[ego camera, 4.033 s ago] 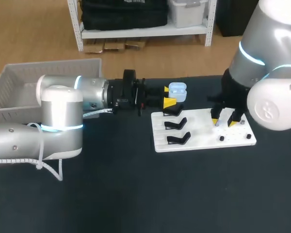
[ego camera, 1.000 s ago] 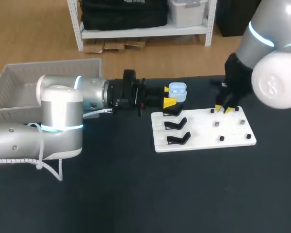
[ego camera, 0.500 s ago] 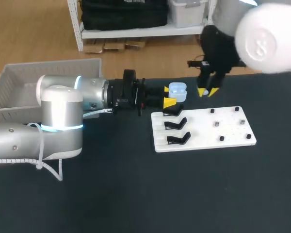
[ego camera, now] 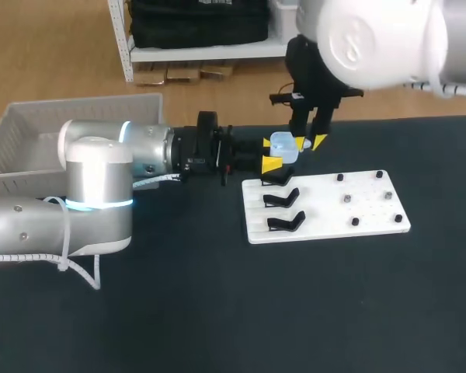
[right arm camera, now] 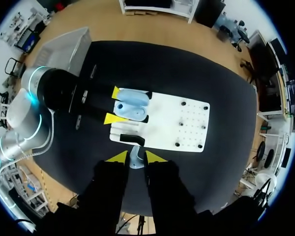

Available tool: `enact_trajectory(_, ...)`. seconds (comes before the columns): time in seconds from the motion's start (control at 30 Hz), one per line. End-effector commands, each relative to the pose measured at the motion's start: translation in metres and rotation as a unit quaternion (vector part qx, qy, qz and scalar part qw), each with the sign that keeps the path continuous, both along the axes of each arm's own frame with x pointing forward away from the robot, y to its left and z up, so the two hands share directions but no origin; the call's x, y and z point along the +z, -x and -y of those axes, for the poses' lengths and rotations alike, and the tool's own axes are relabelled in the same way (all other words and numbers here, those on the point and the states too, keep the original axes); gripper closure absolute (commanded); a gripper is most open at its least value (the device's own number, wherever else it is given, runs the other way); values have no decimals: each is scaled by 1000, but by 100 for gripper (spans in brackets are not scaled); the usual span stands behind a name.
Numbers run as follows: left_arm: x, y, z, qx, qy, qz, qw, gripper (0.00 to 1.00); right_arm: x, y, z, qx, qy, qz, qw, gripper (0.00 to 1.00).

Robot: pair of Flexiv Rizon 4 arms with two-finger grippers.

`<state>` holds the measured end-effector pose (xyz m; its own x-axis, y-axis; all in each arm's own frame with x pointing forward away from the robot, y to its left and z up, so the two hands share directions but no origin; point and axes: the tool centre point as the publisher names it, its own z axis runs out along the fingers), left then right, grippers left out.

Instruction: Pick up each earbud case from the left stands, insert the matching earbuds, close the lid, and place the case in the box.

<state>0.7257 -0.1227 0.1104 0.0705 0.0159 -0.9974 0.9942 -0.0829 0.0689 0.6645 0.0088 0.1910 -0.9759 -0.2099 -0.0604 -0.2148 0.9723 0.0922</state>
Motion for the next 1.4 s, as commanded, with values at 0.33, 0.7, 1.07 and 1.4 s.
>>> enact_trajectory(0.33,-1,-2,0,-1,1,1,1000,100,2,-4,-5,19,7,9,1000,100)
enact_trajectory(0.7,-1,-2,0,-1,1,1,1000,100,-5,-18,-23,62,27,15,998,100)
enact_trajectory(1.07,-1,-2,0,-1,1,1,1000,100,-12,-33,-25,64,35,12,997,100)
enact_trajectory(1.4,-1,-2,0,-1,1,1,1000,100,-20,-41,-30,67,32,2,997,100)
